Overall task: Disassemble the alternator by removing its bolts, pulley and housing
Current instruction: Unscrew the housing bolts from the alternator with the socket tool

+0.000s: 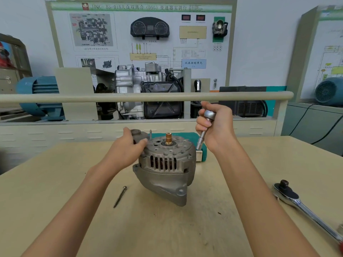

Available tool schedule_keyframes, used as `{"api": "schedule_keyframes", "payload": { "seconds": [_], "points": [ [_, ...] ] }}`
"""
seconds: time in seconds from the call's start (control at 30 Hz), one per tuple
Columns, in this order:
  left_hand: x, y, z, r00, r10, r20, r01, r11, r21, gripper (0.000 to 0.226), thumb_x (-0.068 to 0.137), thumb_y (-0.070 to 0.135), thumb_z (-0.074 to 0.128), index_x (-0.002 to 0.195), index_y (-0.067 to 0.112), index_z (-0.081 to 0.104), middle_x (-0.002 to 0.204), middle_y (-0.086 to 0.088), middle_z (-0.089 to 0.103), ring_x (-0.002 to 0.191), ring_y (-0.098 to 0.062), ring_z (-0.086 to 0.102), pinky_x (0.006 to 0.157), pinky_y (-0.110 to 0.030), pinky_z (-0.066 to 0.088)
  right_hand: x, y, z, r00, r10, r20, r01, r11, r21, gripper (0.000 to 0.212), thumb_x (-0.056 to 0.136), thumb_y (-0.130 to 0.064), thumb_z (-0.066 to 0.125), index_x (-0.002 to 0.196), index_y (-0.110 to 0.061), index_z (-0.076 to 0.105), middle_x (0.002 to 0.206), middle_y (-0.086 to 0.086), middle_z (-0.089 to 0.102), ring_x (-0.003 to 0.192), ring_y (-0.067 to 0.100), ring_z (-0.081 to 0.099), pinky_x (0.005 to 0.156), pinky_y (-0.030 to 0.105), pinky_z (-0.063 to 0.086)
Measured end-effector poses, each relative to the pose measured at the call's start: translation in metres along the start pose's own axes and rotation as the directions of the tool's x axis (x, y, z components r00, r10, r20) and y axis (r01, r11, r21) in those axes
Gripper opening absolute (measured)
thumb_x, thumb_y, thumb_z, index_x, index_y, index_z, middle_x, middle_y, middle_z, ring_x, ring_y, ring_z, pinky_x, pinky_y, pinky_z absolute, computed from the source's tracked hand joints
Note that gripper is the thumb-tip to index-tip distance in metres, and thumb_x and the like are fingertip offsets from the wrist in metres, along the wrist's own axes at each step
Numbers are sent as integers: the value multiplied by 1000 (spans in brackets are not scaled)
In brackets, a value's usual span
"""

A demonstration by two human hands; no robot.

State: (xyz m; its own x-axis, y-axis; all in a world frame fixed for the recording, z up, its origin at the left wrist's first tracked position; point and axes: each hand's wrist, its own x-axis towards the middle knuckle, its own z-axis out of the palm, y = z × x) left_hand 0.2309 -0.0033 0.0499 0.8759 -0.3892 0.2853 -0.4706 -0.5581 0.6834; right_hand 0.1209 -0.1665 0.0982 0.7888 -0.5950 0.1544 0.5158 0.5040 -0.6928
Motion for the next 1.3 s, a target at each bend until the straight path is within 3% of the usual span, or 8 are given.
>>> {"api": "schedule_keyframes", "payload": {
  "seconds": [0.1, 0.2, 0.37, 0.53, 0.7, 0.9, 1.13, 1.3],
  "points": [
    [-3, -7, 16, 996, 44, -83, -58, 984, -166, 59, 100, 37, 42, 148, 8, 26, 142, -9, 50, 127, -28, 48, 103, -42, 42, -2, 3, 2, 994, 69, 87, -66, 997, -38, 18, 91, -6, 37, 85, -10, 53, 59, -2, 42, 30, 3, 23, 32, 15, 17],
    [-4, -6, 27, 985, 12, -174, -61, 958, -279, 62, 100, 40, 42, 153, 15, 21, 153, -4, 37, 138, -24, 37, 112, -38, 32, -6, 9, 8, 975, 132, 178, -121, 990, -74, 17, 92, -7, 38, 90, -8, 55, 60, -1, 44, 31, 3, 23, 31, 15, 19],
    [1, -6, 17, 979, -69, -191, 8, 953, -303, 62, 97, 38, 51, 150, 14, 28, 141, -14, 49, 123, -28, 52, 104, -44, 42, -13, 19, 18, 953, 153, 261, -114, 981, -158, 20, 94, -6, 35, 90, -9, 55, 62, -1, 43, 32, 3, 25, 33, 15, 19],
    [-11, 19, 3, 926, 181, -332, -241, 959, -149, 29, 96, 28, 52, 120, 16, 62, 108, 2, 65, 99, -11, 57, 81, -26, 44, -16, 25, 21, 962, 138, 235, -72, 961, -268, 23, 95, -4, 32, 91, -9, 54, 64, 0, 42, 31, 3, 26, 34, 15, 21],
    [-29, 38, 4, 915, 398, -67, -403, 896, -186, 15, 94, 24, 56, 99, 23, 70, 95, 18, 67, 95, -1, 60, 82, -20, 46, -16, 25, 21, 982, 99, 160, -54, 964, -261, 26, 93, 0, 32, 88, -9, 55, 62, 0, 42, 31, 4, 31, 35, 15, 23],
    [-31, 33, 16, 889, 402, 220, -337, 899, -280, 16, 94, 21, 59, 105, 22, 70, 99, 14, 68, 91, 6, 61, 74, -3, 43, -16, 22, 21, 995, 96, 39, -86, 976, -200, 26, 90, 2, 34, 97, -11, 55, 63, 2, 47, 44, 8, 42, 43, 18, 34],
    [-30, 33, 22, 881, 412, 231, -337, 891, -303, 17, 90, 23, 62, 102, 25, 74, 105, 13, 66, 101, -2, 60, 95, -27, 46, -11, 12, 31, 976, 164, -140, -199, 936, -290, 43, 98, -2, 32, 138, -13, 40, 62, 8, 42, 53, 16, 34, 52, 24, 28],
    [-31, 35, 22, 877, 405, 259, -315, 891, -326, 20, 93, 23, 58, 106, 24, 73, 109, 10, 69, 107, -5, 61, 103, -36, 44, -21, 32, 31, 986, -77, -149, 34, 962, -270, 27, 94, -2, 34, 107, -19, 50, 63, 4, 47, 54, 12, 36, 54, 23, 33]
  ]
}}
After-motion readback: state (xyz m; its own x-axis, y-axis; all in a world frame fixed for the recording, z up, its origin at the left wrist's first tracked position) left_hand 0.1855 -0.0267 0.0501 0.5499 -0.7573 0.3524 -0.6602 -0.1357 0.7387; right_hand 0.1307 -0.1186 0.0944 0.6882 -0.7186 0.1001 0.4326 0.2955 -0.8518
